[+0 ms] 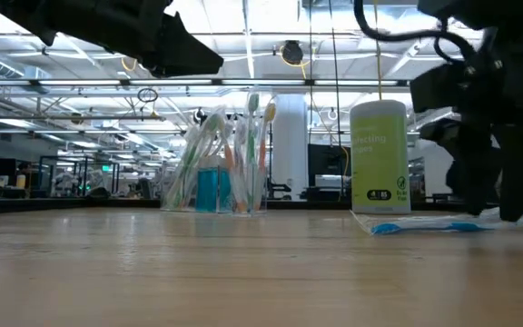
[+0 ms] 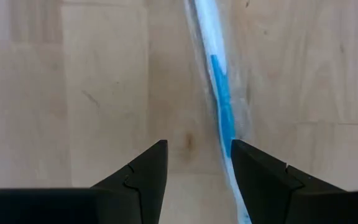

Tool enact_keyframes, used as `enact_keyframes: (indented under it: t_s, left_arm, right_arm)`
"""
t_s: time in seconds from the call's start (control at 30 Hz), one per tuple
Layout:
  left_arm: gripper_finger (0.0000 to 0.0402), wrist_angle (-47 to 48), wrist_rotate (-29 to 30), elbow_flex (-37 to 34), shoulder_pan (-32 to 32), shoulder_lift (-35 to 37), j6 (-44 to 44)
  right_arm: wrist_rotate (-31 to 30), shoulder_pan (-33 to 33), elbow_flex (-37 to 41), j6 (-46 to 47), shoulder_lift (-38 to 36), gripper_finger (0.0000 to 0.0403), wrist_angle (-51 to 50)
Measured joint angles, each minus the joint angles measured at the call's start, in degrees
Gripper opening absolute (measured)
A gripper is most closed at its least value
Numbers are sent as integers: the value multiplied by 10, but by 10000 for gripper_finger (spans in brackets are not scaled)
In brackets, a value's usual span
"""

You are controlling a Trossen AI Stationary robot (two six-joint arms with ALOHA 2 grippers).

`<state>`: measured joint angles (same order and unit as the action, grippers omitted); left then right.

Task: Pick & Place toothbrushing station
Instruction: Put the blue toothbrush into the transparent organizer

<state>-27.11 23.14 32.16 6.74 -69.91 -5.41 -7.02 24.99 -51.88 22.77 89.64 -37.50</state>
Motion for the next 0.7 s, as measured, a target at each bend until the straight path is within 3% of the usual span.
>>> enact_keyframes:
  t_s: [0.17, 0.4, 0.7]
  left_arm:
    - [198, -1, -4, 0, 0, 0, 0]
    - [198, -1, -4, 0, 0, 0, -2]
    - [198, -2, -4, 0, 0, 0, -3]
  right_arm:
    - [-81, 0, 21, -42, 1, 169, -1]
    - [-51, -16, 68, -63, -2, 162, 44]
    - [-42, -20, 61, -88, -5, 70, 68]
